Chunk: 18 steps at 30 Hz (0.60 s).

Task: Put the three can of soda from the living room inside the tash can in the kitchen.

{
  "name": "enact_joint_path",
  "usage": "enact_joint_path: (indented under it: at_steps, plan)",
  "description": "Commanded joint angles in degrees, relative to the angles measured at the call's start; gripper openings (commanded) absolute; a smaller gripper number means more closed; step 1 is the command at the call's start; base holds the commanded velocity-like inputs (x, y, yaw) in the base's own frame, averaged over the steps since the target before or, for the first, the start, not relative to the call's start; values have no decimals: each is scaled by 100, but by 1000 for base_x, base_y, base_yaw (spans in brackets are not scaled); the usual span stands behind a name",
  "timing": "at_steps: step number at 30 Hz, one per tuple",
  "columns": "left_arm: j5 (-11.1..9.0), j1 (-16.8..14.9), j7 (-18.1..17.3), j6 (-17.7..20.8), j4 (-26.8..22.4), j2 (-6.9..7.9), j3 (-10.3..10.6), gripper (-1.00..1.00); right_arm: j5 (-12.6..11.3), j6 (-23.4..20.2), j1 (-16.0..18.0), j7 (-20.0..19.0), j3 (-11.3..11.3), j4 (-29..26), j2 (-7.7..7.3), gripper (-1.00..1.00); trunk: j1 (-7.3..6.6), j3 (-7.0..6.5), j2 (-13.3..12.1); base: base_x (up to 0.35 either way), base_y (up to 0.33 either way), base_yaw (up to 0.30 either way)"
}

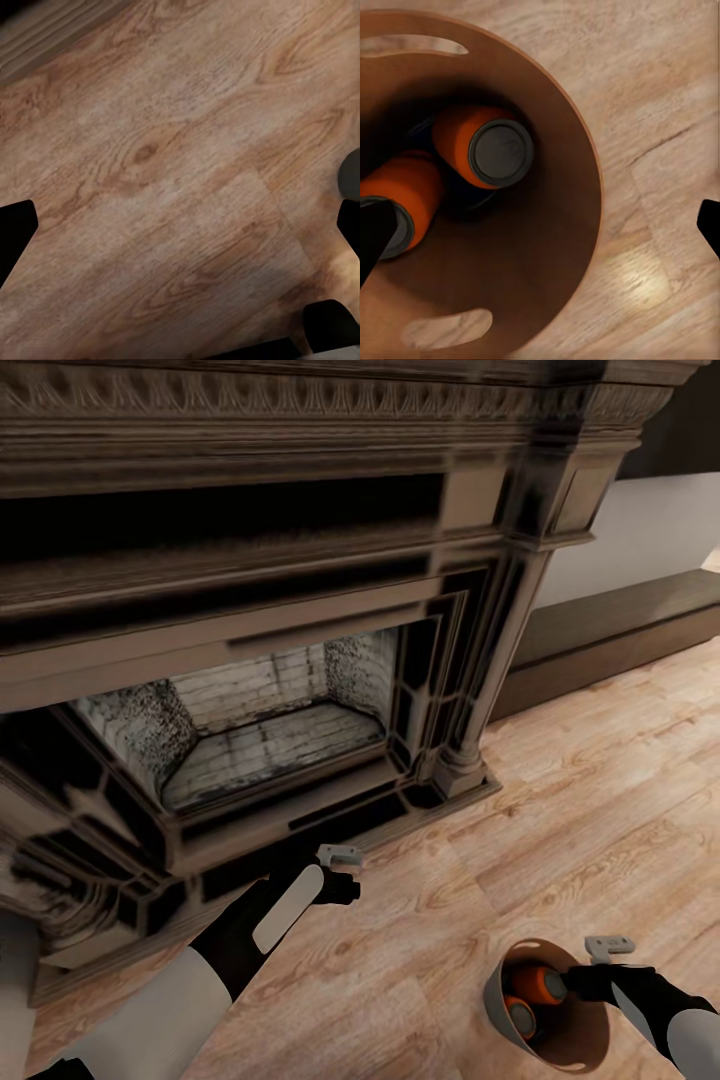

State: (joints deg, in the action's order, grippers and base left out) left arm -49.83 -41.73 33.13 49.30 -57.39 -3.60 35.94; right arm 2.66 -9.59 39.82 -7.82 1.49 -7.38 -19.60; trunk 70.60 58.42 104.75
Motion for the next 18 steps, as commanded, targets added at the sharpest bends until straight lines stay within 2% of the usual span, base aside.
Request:
enact_joint_path:
  at_steps: [1, 18]
  plan:
    - [0, 0, 0, 0, 0, 0, -2, 100, -1, 0, 0, 0, 0, 0, 0, 100, -23, -18, -42, 0, 0, 0]
    - [0, -2, 0, 0, 22, -3, 0, 100, -49, 9, 0, 0, 0, -8, 0, 100, -396, -324, -723, 0, 0, 0]
